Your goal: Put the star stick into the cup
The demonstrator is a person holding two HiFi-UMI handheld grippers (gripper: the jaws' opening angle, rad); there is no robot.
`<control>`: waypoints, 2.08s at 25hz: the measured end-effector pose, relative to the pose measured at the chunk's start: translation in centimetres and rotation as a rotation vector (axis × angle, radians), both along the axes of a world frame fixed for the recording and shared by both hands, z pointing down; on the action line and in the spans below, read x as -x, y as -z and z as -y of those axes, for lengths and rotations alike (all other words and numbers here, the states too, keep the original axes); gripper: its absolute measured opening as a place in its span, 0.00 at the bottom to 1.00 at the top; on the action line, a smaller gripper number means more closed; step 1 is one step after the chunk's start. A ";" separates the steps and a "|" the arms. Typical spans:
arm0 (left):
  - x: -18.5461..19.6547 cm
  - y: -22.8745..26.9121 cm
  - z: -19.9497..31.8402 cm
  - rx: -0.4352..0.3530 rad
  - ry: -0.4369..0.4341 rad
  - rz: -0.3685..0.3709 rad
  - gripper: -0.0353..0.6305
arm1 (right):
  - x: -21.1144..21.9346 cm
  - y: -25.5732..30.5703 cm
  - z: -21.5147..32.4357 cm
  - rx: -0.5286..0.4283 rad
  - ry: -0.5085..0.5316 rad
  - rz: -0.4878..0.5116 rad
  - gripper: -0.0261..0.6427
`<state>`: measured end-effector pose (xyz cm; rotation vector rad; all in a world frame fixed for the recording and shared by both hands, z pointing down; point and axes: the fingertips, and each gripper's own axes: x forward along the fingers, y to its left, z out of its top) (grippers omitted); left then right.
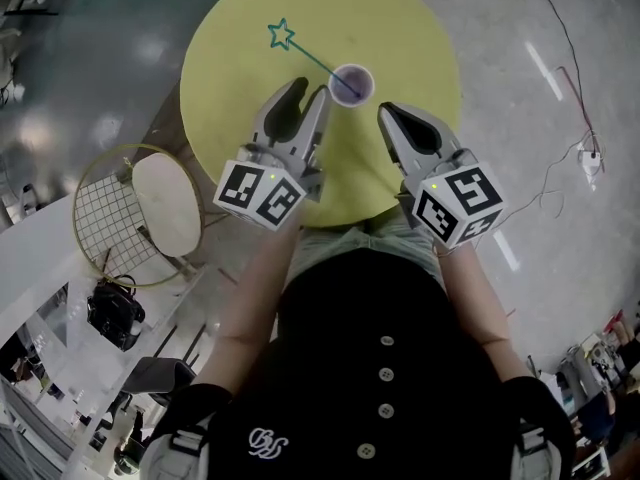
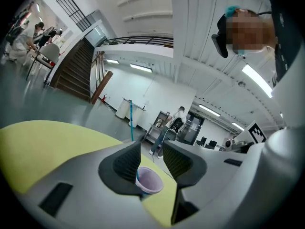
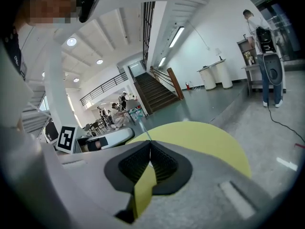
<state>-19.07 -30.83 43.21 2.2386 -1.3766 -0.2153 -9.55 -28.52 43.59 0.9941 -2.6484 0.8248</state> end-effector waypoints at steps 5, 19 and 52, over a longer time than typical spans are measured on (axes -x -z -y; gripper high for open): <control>-0.3 2.1 -1.2 -0.038 -0.014 0.018 0.25 | 0.5 1.7 -0.3 -0.044 0.032 -0.007 0.04; -4.1 3.3 -4.4 -0.029 -0.221 -0.062 0.24 | 2.1 4.0 -2.4 -0.117 0.102 -0.022 0.04; -4.4 3.4 -7.1 -0.011 -0.234 0.037 0.10 | 2.2 4.3 -4.8 -0.120 0.191 -0.059 0.04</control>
